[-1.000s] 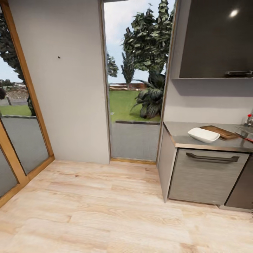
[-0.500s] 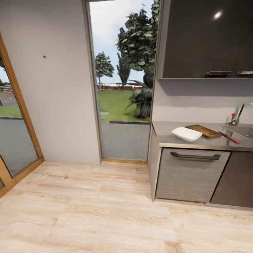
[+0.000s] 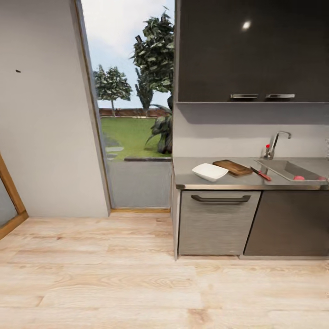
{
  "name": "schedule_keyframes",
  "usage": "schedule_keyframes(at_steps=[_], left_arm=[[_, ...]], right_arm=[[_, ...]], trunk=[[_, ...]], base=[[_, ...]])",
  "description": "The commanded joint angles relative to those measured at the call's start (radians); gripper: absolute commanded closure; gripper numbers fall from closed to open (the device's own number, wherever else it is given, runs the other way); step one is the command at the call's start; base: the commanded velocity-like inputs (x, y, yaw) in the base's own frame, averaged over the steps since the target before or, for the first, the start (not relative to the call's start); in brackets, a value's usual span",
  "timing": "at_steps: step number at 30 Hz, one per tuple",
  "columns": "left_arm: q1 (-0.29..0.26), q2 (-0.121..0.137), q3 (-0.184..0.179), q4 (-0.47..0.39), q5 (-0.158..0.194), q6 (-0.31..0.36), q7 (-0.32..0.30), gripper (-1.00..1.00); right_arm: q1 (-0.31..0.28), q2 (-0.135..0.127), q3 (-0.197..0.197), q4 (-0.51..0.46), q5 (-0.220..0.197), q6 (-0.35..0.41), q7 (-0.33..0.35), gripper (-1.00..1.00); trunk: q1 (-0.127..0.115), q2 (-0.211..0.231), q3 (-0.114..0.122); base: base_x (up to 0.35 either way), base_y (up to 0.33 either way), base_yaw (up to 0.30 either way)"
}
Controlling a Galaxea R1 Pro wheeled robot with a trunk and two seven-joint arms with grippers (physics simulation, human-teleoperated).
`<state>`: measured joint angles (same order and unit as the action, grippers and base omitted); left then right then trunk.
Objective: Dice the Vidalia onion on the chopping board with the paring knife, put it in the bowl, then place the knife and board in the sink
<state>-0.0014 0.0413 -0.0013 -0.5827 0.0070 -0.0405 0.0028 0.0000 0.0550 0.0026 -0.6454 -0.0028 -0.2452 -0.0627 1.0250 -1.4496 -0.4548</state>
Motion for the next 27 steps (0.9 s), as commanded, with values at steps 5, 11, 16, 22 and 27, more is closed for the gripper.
schedule_keyframes(at_steps=[5, 11, 16, 22, 27], left_arm=[[0.000, 0.000, 0.000, 0.000, 0.001, -0.002, 0.000, -1.00], [0.000, 0.000, 0.000, 0.001, 0.000, -0.002, 0.000, -1.00], [0.000, 0.000, 0.000, 0.001, -0.001, -0.002, 0.000, -1.00], [0.000, 0.000, 0.000, 0.001, 0.000, -0.002, 0.000, -1.00], [0.000, -0.001, 0.000, 0.006, -0.002, -0.003, 0.000, -1.00]], right_arm=[[0.000, 0.000, 0.000, 0.000, 0.000, -0.002, -0.004, -1.00], [0.000, 0.000, 0.000, 0.000, 0.000, -0.002, -0.005, -1.00], [0.000, 0.000, 0.000, 0.000, 0.000, -0.002, -0.005, -1.00], [0.000, 0.000, 0.000, 0.000, 0.000, -0.001, -0.005, -1.00], [0.000, 0.000, 0.000, 0.000, 0.000, 0.000, -0.005, -1.00]], trunk=[[0.000, 0.000, -0.001], [0.000, 0.000, -0.001], [0.000, 0.000, -0.001], [0.000, 0.000, -0.001], [0.000, 0.000, -0.001]], base=[[0.000, -0.309, -0.017], [0.000, -0.309, -0.002], [0.000, -0.310, 0.000], [0.000, -0.310, 0.000], [0.000, -0.310, 0.000]])
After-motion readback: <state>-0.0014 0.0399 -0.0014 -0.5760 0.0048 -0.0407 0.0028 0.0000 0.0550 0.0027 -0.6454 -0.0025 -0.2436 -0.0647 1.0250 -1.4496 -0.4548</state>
